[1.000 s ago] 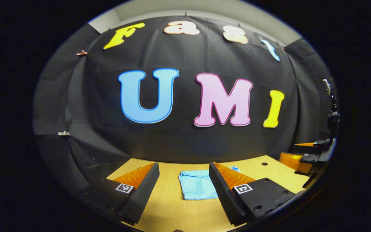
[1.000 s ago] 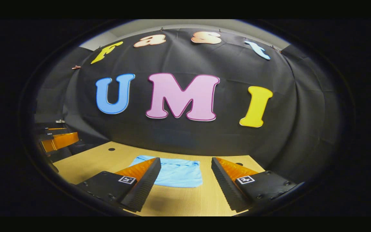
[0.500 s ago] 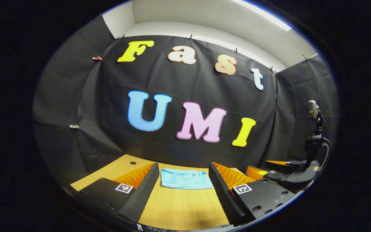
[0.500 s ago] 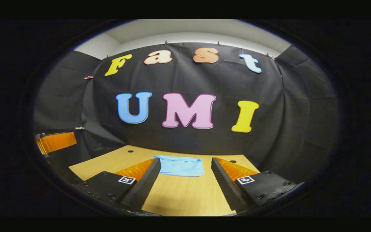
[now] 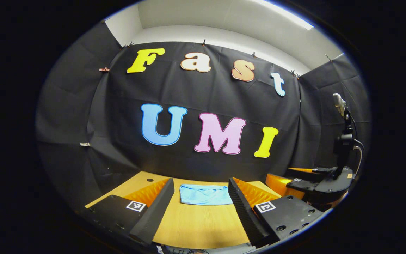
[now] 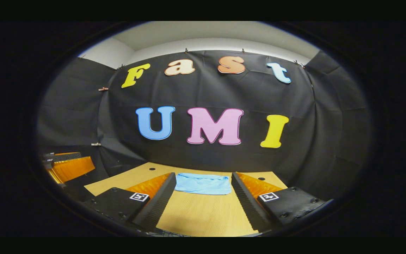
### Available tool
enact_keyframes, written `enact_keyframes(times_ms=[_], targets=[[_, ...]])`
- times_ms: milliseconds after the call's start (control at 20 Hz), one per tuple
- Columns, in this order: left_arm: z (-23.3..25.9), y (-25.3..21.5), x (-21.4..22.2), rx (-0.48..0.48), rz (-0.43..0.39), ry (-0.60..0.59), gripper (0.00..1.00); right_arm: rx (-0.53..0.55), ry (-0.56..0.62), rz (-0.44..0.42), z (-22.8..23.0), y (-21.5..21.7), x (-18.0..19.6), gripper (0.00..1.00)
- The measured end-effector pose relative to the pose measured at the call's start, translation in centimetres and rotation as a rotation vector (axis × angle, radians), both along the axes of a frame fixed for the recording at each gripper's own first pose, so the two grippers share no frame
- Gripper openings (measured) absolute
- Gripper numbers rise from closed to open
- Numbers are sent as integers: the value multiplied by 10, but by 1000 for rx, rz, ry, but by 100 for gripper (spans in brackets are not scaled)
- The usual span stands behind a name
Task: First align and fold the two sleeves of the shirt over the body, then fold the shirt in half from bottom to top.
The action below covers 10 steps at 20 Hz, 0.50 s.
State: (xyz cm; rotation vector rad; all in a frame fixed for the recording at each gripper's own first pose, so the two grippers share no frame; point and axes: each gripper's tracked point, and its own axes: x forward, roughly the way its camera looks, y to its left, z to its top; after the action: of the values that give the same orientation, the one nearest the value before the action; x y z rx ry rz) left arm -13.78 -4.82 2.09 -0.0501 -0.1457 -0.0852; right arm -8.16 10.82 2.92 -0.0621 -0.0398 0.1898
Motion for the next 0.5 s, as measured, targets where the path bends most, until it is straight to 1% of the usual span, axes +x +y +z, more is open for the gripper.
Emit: enact_keyframes(times_ms=[150, 300, 500], targets=[[-3, 5, 0, -7, 10, 6, 96, -5, -6, 18, 0, 9, -3, 97], [-5, 11, 1, -15, 21, 15, 97, -17, -18, 18, 1, 12, -4, 97], [-4, 14, 1, -4, 35, 12, 97, -13, -36, 22, 6, 15, -4, 97]])
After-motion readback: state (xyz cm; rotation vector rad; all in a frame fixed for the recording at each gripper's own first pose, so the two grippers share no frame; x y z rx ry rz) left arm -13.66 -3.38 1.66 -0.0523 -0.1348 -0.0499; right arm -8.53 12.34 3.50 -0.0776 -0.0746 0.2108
